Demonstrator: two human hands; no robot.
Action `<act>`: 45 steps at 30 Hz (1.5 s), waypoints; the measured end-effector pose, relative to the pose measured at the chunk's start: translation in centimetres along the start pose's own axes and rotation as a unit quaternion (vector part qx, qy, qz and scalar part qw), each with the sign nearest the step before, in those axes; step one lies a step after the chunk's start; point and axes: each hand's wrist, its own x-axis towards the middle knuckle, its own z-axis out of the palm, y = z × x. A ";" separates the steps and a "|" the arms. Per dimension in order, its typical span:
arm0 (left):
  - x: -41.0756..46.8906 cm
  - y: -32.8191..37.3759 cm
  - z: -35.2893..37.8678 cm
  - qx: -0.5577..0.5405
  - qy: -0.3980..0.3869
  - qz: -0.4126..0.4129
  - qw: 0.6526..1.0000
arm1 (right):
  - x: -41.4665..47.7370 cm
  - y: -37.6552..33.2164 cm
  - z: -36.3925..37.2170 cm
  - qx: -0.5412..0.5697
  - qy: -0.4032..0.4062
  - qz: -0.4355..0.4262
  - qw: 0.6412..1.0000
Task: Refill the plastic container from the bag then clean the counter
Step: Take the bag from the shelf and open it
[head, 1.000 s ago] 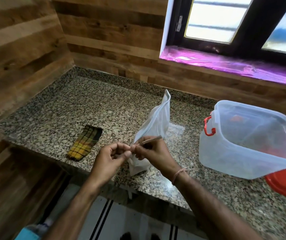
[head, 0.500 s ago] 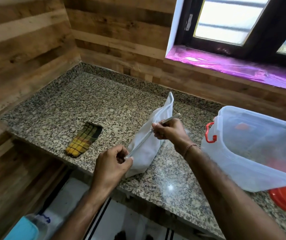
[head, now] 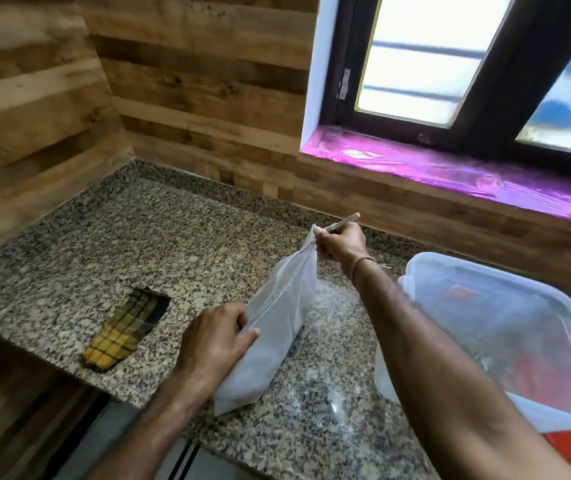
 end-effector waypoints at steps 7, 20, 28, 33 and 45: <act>-0.3 -1.2 1.0 -0.039 0.006 0.032 0.999 | 5.3 0.1 -0.6 -0.003 0.044 0.034 0.998; 4.3 0.4 2.0 -0.170 -0.037 -0.013 0.985 | -8.2 2.4 1.7 0.097 -0.157 0.121 0.975; 5.2 -0.8 2.9 -0.423 -0.132 -0.123 0.888 | -10.3 2.3 2.6 0.189 -0.144 0.156 0.959; 5.3 -2.0 3.2 -0.588 -0.246 -0.227 0.736 | -12.1 3.2 3.0 0.238 -0.201 0.206 0.928; 4.9 -2.2 4.2 -0.669 -0.262 -0.233 0.656 | -15.6 3.6 4.2 0.289 -0.163 0.184 0.925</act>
